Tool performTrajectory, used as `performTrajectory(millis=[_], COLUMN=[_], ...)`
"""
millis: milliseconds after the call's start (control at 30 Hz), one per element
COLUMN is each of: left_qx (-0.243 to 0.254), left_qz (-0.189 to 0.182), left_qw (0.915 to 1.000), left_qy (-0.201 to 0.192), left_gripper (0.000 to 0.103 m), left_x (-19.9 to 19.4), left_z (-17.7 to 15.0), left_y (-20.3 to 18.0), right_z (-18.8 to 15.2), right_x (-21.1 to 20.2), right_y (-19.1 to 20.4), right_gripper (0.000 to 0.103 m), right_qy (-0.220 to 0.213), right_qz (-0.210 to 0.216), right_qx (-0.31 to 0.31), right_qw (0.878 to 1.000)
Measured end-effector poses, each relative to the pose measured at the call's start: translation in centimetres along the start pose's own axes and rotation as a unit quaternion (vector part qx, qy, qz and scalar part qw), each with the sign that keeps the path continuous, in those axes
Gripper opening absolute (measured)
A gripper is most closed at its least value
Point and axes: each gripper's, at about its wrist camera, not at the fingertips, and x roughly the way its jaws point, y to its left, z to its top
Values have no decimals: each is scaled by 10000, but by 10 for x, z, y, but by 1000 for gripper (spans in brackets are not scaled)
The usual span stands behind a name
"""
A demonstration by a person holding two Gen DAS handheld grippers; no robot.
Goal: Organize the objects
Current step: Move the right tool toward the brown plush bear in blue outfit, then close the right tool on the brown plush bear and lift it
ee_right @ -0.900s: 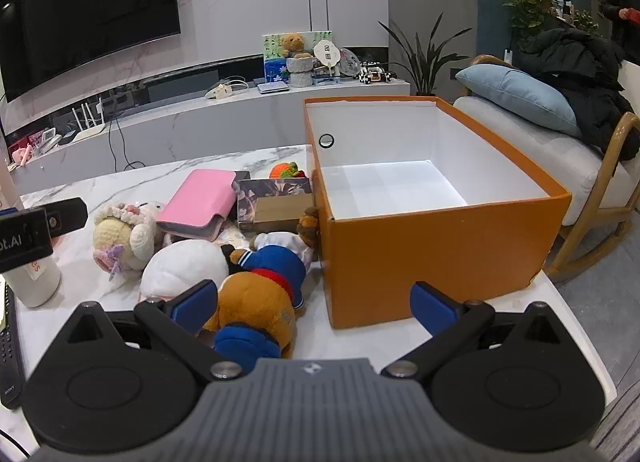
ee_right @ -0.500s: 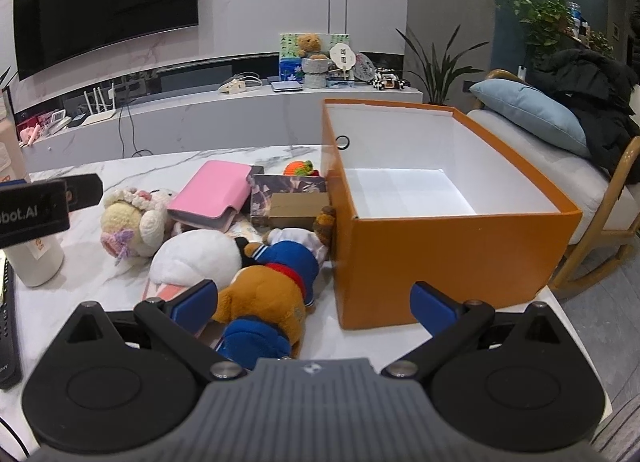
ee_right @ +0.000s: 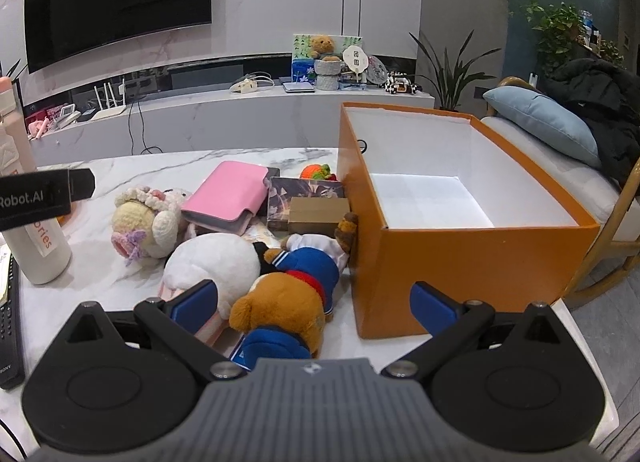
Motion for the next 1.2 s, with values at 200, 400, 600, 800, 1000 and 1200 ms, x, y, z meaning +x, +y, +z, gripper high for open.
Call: performTrajectory(millis=[200, 400, 600, 800, 1000, 1200], left_qx=[84, 151, 173, 222, 485, 647], left_qz=[-1, -18, -12, -46, -233, -472], left_qw=[10000, 9999, 9998, 9997, 9985, 9965], left_qy=[6, 7, 2, -21, 138, 231], left_gripper=[97, 97, 97, 97, 97, 97], left_x=[1, 1, 3, 4, 9, 15], left_z=[-1, -1, 0, -1, -5, -10], left_y=[0, -2, -2, -5, -12, -19], right_z=[3, 11, 8, 4, -1, -2], right_x=[19, 50, 71, 86, 83, 75], right_y=[4, -4, -10, -13, -5, -9], right_gripper=[102, 97, 95, 94, 66, 60], right_qy=[289, 800, 1153, 1460, 1336, 1277], right_qz=[-42, 180, 360, 411, 494, 444], right_qx=[-33, 219, 613, 989, 689, 503], right_qw=[9996, 9964, 9908, 9835, 9874, 9895])
